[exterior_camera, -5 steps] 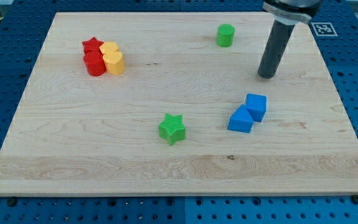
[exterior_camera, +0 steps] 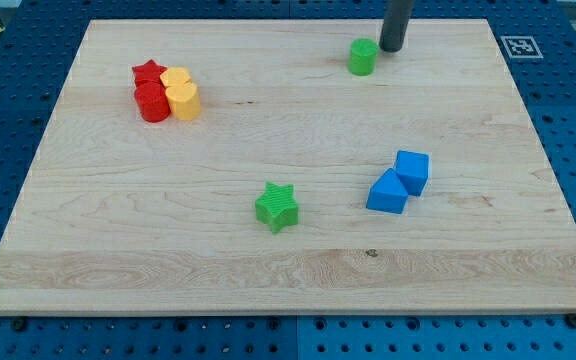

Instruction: Place the green circle at the center of the board

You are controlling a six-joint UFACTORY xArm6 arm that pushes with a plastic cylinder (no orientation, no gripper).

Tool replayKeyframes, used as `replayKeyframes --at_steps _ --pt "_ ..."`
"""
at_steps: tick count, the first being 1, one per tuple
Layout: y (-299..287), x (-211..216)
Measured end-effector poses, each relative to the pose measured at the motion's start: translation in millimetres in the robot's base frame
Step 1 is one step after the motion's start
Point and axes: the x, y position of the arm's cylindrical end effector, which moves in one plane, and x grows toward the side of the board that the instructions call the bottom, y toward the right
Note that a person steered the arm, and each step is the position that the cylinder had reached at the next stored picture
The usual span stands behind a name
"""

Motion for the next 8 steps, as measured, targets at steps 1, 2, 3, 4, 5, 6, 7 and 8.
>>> replayKeyframes --at_steps 1,2,3,4,5,6,7,8 --pt "-15 9" --pt "-15 11" --pt "-21 1" --pt "-39 7" --pt "-40 49" --pt "-32 77" --pt "-41 64" --pt "-79 68"
